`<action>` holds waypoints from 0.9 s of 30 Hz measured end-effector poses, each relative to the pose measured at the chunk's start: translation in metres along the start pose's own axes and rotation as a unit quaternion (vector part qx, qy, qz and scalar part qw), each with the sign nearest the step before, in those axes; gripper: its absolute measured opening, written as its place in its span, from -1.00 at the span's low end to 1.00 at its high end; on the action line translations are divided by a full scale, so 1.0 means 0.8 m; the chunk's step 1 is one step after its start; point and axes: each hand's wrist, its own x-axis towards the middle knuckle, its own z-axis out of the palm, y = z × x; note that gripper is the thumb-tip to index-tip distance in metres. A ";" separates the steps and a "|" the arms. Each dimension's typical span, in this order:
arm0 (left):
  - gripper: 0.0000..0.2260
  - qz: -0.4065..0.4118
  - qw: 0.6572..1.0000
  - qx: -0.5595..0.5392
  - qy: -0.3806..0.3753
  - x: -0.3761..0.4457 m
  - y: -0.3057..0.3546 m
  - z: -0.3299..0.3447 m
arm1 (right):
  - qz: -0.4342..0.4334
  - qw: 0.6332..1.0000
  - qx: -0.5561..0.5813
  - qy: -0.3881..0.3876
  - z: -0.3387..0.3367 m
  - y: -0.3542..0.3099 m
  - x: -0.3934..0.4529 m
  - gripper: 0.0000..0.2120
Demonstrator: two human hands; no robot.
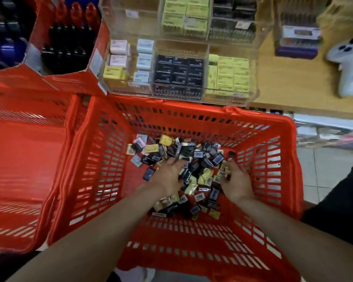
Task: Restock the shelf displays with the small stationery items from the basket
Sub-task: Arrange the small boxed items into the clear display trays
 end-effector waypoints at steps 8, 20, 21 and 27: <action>-0.51 0.032 0.994 0.095 -0.032 0.008 -0.021 0.014 | -0.044 0.998 -0.033 -0.011 -0.001 -0.018 0.046 -0.43; -0.72 -0.010 0.992 -0.118 0.040 0.008 -0.014 -0.015 | -0.068 0.918 -0.389 -0.044 -0.007 -0.027 0.061 -0.48; -0.74 -0.017 0.985 -0.159 0.063 0.008 -0.011 -0.014 | -0.069 0.941 -0.331 -0.028 -0.012 -0.024 0.059 -0.49; -0.91 -0.088 0.867 -0.490 -0.018 0.003 0.035 -0.015 | -0.146 0.983 0.092 -0.065 -0.007 -0.045 -0.009 -0.25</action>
